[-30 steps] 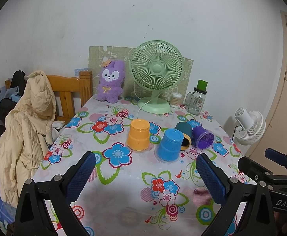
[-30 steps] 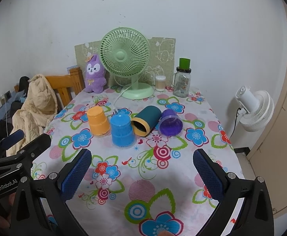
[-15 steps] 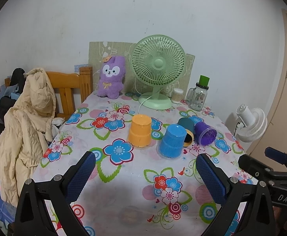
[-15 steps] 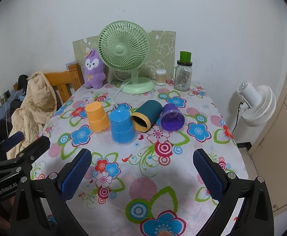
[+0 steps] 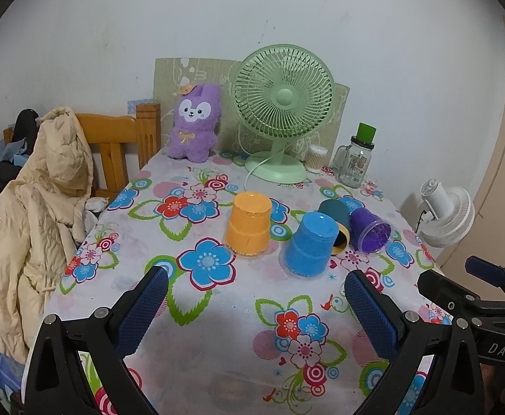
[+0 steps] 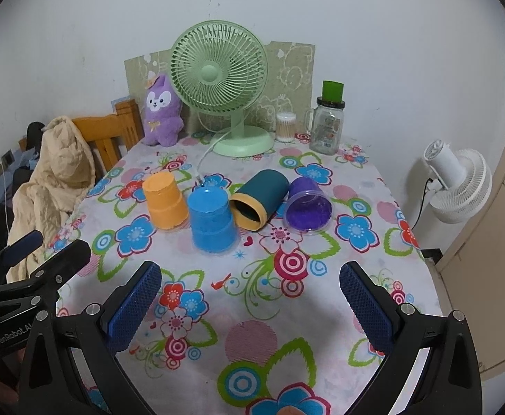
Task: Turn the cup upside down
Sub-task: 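Move the right gripper to the lying teal cup and close on it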
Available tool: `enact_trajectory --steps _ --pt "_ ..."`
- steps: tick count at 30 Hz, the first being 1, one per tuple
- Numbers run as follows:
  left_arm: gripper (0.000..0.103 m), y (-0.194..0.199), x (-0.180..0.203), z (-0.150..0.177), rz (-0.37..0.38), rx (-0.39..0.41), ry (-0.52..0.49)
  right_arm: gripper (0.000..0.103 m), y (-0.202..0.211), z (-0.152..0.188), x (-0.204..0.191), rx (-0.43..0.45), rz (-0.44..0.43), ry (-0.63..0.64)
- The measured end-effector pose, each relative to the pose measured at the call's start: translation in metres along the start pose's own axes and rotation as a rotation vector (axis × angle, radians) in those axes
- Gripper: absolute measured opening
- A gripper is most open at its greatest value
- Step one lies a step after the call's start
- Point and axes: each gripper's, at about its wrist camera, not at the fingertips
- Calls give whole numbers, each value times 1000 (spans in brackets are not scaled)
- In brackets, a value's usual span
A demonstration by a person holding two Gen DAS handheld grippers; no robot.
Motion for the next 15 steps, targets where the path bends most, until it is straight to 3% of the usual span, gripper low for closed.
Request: enact_trajectory --steps 7,15 --pt "103 -22 2 -5 5 -17 -37 103 -31 -9 8 -38 13 -19" --pt "103 -55 4 -23 10 -33 -79 103 -64 -45 24 -50 18 10"
Point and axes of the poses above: each gripper's, at about its wrist camera, not at the fingertips, and y roughly against the way its jaws point, x to its right, z to its underside, and after that the axes turned 5 degrees about x, right-handed
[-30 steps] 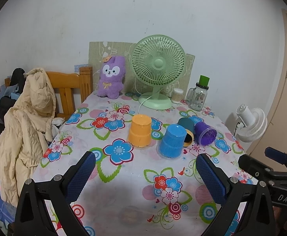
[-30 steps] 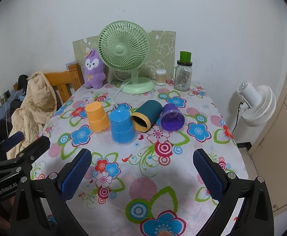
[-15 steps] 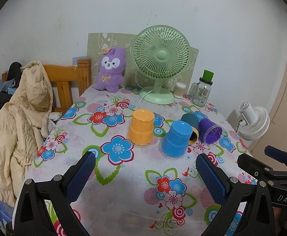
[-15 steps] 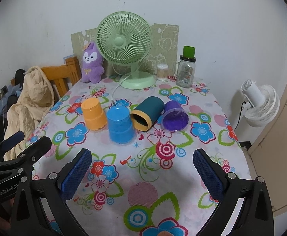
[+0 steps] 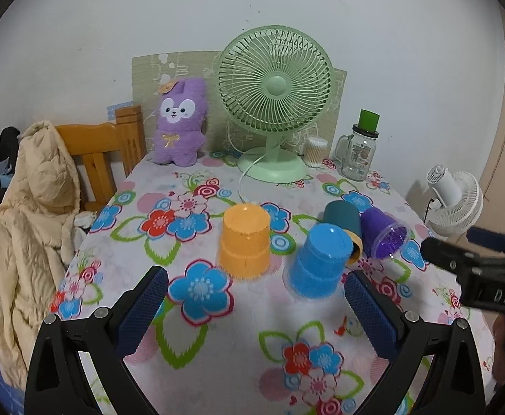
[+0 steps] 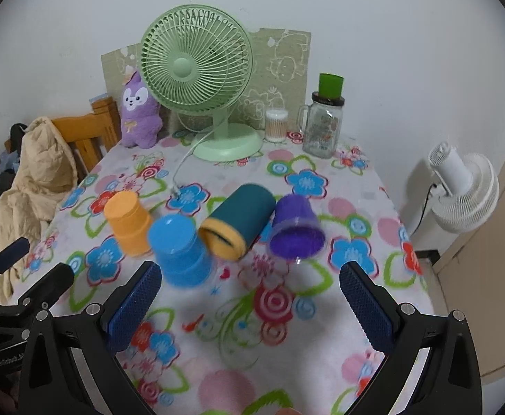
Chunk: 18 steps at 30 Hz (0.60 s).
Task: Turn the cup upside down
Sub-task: 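Move the right gripper to the lying teal cup and close on it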
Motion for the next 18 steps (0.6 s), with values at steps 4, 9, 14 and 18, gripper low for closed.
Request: enact_trajectory --steps 4,9,14,18 --pt "103 -18 1 -13 -3 -3 -22 103 -26 -24 5 -32 -25 8" --pt "103 -42 6 -22 -3 -31 -77 103 -64 -50 1 -98 -42 41" --pt "103 -58 12 -29 8 -54 -116 103 -92 -65 -7 -156 -75 77" --pt "103 -68 13 -34 3 -59 -136 103 -116 -69 -17 -224 -96 108"
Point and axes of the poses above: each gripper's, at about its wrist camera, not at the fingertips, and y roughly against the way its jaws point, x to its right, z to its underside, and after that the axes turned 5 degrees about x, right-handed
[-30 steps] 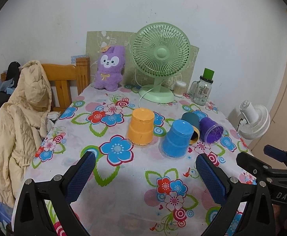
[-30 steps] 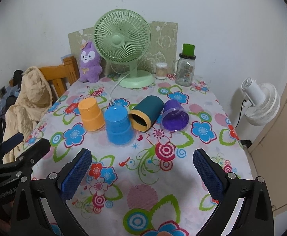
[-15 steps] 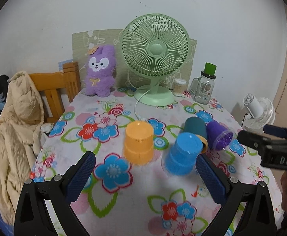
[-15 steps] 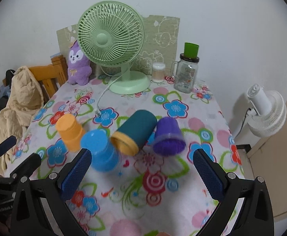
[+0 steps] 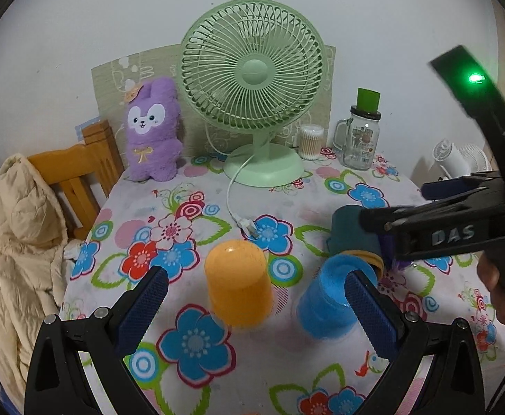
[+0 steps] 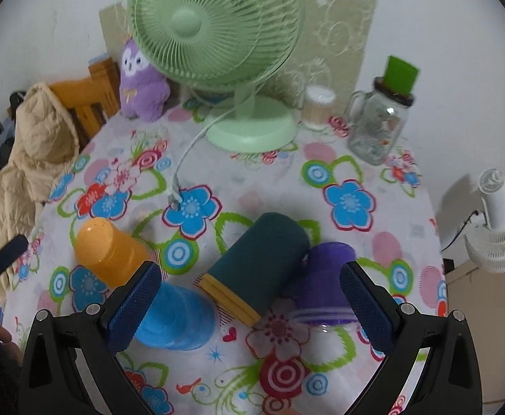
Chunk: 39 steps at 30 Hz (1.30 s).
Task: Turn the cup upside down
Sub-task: 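Move the right gripper to the lying teal cup and close on it, then lift the teal cup with the right gripper and rotate its bottom upward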
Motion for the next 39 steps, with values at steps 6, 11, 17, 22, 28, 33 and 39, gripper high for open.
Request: enact_trajectory --steps 6,11,17,22,28,33,39 --pt "103 -10 -2 -1 -5 -18 2 103 -39 -11 3 -101 -33 -28" --pt "103 -15 2 -2 4 -24 -2 103 -66 -13 11 -183 -50 -74" --pt "103 -17 9 -3 19 -27 -17 102 -93 -12 10 -276 -55 -75" --pt "103 -16 11 -3 19 -27 -15 101 -112 -12 11 -316 -40 -95" --pt "103 -14 9 -2 16 -24 -6 74 -127 -13 10 -340 -3 -68" --pt "103 -11 7 0 14 -25 5 72 -122 -13 3 -324 -45 -58" --pt "103 -2 2 1 10 -15 22 71 -108 -17 0 -288 -58 -62"
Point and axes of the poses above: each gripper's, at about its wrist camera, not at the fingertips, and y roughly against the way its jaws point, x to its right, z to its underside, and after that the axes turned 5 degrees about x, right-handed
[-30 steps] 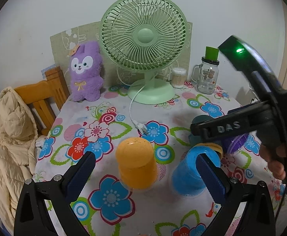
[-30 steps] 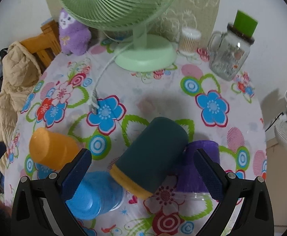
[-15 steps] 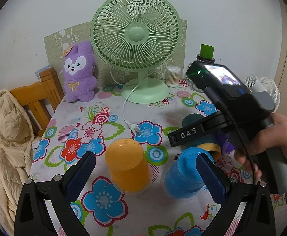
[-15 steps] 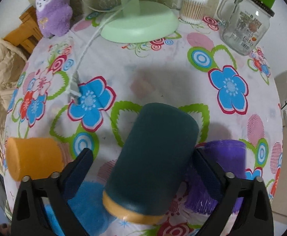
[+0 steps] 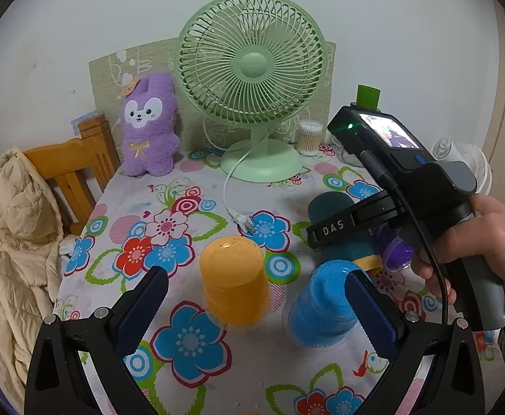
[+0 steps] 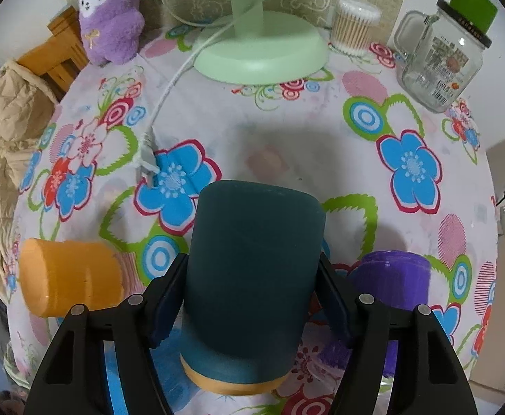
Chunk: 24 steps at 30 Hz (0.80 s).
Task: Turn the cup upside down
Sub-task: 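Lift the teal cup with the right gripper and rotate its bottom upward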
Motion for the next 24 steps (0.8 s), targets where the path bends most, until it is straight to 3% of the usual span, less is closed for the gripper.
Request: enact_trajectory --steps 13,24 --pt "103 17 -3 7 -10 12 21 70 34 9 0 54 -23 3" --pt "103 36 11 16 1 30 -18 69 63 20 0 93 -24 17"
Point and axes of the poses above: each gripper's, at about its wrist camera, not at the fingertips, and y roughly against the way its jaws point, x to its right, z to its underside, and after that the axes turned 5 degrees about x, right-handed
